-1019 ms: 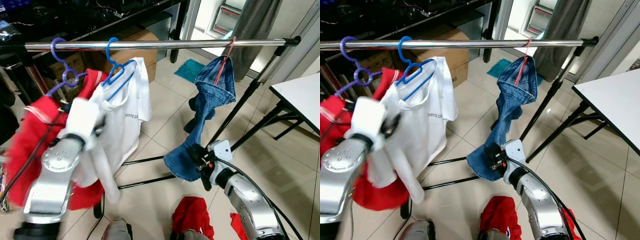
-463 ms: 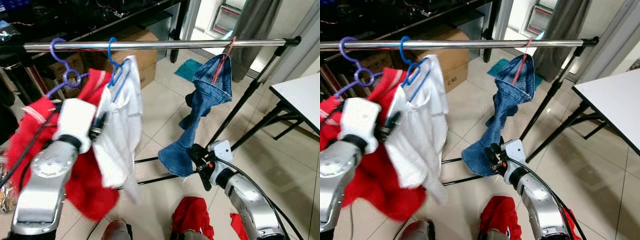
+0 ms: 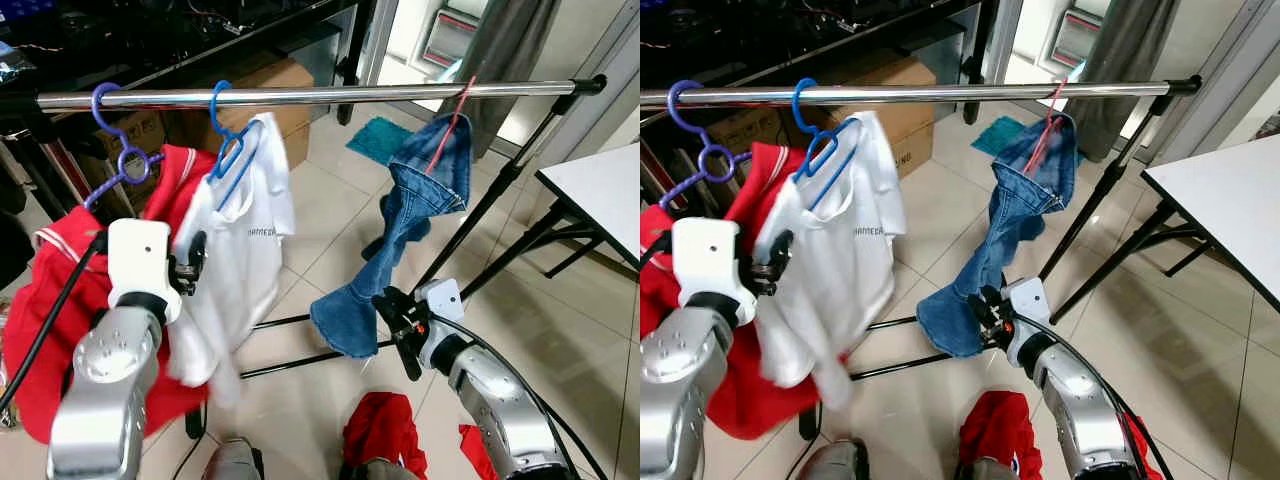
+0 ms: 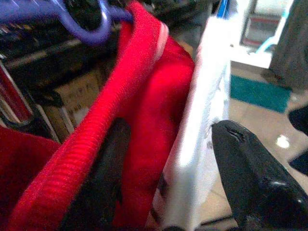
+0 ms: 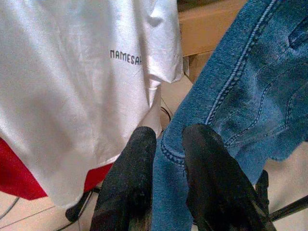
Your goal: Hang hanger
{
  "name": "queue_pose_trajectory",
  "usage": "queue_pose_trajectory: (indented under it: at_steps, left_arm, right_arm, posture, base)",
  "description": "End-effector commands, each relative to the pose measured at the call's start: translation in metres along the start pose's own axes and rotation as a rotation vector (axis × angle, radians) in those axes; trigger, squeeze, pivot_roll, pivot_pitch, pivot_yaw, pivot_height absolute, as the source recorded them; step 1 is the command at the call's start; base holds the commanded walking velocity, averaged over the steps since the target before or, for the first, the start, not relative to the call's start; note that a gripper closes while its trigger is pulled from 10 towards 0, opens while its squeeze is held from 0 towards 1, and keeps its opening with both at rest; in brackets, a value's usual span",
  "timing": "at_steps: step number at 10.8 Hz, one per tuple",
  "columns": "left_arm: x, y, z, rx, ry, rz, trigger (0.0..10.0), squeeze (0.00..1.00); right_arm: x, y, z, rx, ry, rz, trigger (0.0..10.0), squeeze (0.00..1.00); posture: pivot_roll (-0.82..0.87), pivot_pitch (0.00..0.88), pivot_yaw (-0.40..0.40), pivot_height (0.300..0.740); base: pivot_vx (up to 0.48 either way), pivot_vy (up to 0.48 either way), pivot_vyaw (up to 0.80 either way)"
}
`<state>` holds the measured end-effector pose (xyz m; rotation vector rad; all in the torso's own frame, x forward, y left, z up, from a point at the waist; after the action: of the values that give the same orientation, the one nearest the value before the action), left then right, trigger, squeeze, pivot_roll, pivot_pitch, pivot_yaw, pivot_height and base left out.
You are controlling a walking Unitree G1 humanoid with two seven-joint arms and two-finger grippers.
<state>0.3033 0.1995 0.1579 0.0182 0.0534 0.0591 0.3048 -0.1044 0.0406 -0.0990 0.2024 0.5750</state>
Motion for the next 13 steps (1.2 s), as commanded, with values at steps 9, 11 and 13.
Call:
queue_pose_trajectory:
  at_steps: [9, 11, 13]
  left_arm:
    - [0.002, -0.003, 0.036, 0.088, -0.094, -0.063, 10.0, 0.0]
    - [0.001, -0.002, 0.024, 0.11, -0.037, -0.064, 10.0, 0.0]
    - [-0.002, 0.006, 0.019, 0.095, -0.014, -0.001, 10.0, 0.0]
  right_arm:
    - [-0.002, -0.004, -0.001, -0.013, 0.006, -0.002, 10.0, 0.0]
    - [-0.002, -0.004, -0.002, -0.013, 0.008, 0.0, 10.0, 0.0]
    - [-0.003, -0.005, -0.002, -0.017, 0.009, 0.003, 10.0, 0.0]
  posture:
    - [0.29, 0.086, -0.1, 0.74]
    - [0.29, 0.086, -0.1, 0.74]
    - [0.29, 0.086, -0.101, 0.74]
  base:
    - [0.0, 0.0, 0.0]
    - [0.0, 0.0, 0.0]
    - [0.0, 0.0, 0.0]
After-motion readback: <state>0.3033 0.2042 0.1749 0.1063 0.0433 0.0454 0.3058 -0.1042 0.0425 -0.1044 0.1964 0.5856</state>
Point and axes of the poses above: a point about 5 cm out from each wrist's last joint towards the gripper, its own x axis pointing out of the wrist towards the gripper, its own z axis along the axis of the wrist's last joint, y = z × x, the point moved 6 cm from there along x, pointing out of the wrist towards the gripper, and after that the axes turned 8 degrees about -x, right-handed, at the moved point
